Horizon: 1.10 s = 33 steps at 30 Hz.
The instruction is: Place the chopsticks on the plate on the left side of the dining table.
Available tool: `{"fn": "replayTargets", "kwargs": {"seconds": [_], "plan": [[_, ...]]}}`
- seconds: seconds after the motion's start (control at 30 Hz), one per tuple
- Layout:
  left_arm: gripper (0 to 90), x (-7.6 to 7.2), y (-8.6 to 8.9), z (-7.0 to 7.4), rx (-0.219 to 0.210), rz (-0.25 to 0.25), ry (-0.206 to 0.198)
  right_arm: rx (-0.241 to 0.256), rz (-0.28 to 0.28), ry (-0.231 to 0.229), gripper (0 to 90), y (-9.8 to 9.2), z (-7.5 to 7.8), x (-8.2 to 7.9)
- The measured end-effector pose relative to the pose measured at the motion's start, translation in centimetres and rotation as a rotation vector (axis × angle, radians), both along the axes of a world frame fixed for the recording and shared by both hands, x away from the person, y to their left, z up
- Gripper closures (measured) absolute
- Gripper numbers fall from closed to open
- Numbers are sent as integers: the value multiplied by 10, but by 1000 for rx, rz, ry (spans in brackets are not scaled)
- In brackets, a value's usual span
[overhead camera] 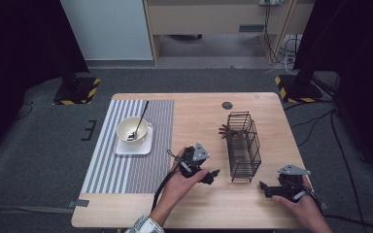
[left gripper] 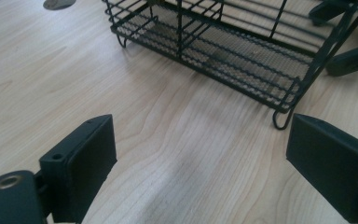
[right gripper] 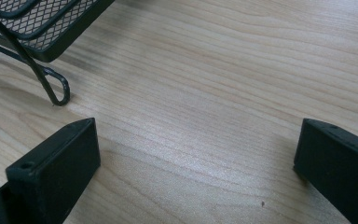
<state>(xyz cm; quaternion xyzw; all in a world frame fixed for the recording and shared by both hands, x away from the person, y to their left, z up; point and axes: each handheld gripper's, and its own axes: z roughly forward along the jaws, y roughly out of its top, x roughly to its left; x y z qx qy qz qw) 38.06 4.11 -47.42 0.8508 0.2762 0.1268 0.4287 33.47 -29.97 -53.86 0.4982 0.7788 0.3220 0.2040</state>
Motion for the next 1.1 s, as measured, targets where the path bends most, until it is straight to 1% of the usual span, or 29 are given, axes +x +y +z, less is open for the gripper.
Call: {"fn": "replayTargets", "kwargs": {"seconds": [0.07,0.1,0.17,0.27,0.33,0.37,0.4,0.43,0.47,0.53,0.63,0.67,0.7,0.77,0.83,0.9,0.97,1.0,1.03,1.07,1.1], "plan": [[98,4,2,7,-15,-2,2,0,0,0,2,0,0,0],[110,4,2,7,-15,-2,2,0,0,0,2,0,0,0],[114,6,3,10,-11,6,-12,0,0,0,2,0,0,0],[139,10,4,15,-7,5,-9,0,0,0,2,0,0,0],[193,11,5,21,-7,5,-27,0,0,0,2,0,0,0],[205,11,6,23,-14,6,-29,0,0,0,2,0,0,0],[248,12,6,28,-29,8,-34,0,0,0,2,0,0,0],[267,12,6,28,-29,8,-34,0,0,0,2,0,0,0],[267,13,7,32,-33,5,-40,0,0,0,2,0,0,0],[316,14,7,39,-32,7,-58,0,0,0,2,0,0,0],[392,16,10,48,-61,11,-60,0,0,0,2,0,0,0],[449,17,11,52,-70,12,-67,0,0,0,2,0,0,0],[449,17,11,54,-71,13,-70,0,0,0,2,0,0,0],[512,18,14,60,-82,10,-78,-1,-1,0,2,0,0,0],[581,18,15,67,-82,2,-90,0,-1,0,2,0,0,0],[628,17,16,69,-85,-2,-98,0,-1,0,2,0,0,0],[662,17,16,73,-90,-5,-102,0,-1,0,2,0,0,0],[673,18,14,77,-84,-20,-102,0,-2,-1,2,0,0,0],[680,18,14,77,-84,-20,-102,0,-2,-1,2,0,0,0],[680,18,13,79,-73,-25,-109,0,-2,-1,2,0,0,0],[712,18,13,81,-67,-26,-115,0,-2,-1,2,0,0,0]]}}
